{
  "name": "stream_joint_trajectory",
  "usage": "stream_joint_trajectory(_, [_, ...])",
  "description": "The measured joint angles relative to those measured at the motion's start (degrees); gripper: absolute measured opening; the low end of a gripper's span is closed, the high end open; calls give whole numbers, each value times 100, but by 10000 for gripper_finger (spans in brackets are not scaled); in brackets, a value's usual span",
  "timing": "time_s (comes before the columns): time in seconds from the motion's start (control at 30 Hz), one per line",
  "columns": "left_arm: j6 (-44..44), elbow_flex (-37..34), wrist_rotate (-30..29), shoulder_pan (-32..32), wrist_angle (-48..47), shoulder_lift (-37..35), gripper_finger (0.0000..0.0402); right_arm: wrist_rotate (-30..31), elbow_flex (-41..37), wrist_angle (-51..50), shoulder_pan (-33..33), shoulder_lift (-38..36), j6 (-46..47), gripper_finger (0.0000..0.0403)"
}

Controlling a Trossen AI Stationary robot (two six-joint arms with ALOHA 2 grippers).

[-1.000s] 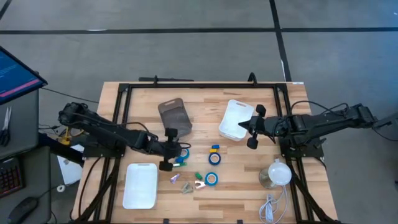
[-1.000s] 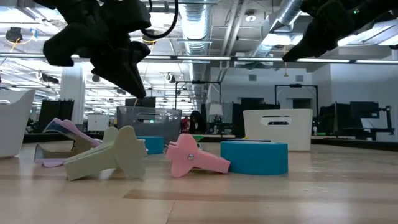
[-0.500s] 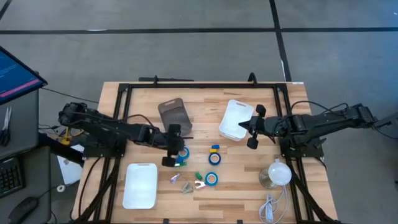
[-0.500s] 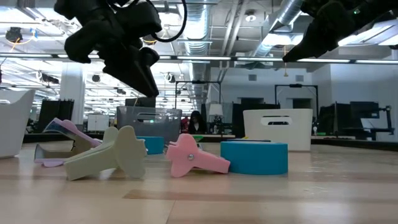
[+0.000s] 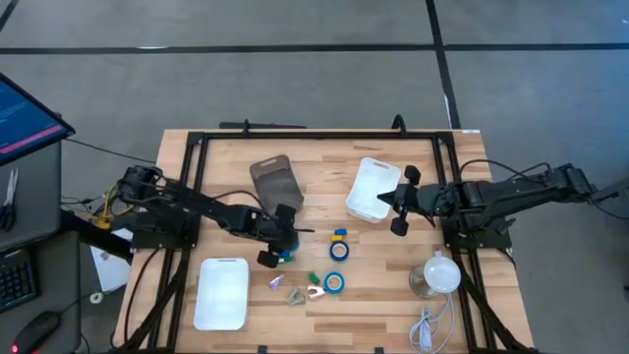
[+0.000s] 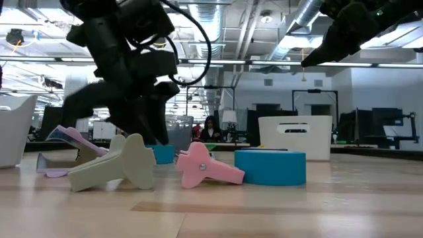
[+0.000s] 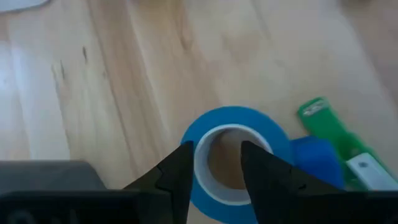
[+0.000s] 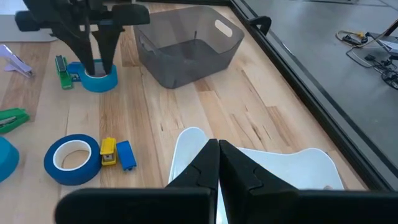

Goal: Pick and place Stapler, Stapler remover, tape
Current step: Put the light blue tape into the bottom white bin

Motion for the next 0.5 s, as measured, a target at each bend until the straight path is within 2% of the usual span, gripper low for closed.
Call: stream_joint_trajectory(0.5, [-47, 0, -64, 324, 380, -46, 127, -24, -2, -10, 2, 0, 2, 0])
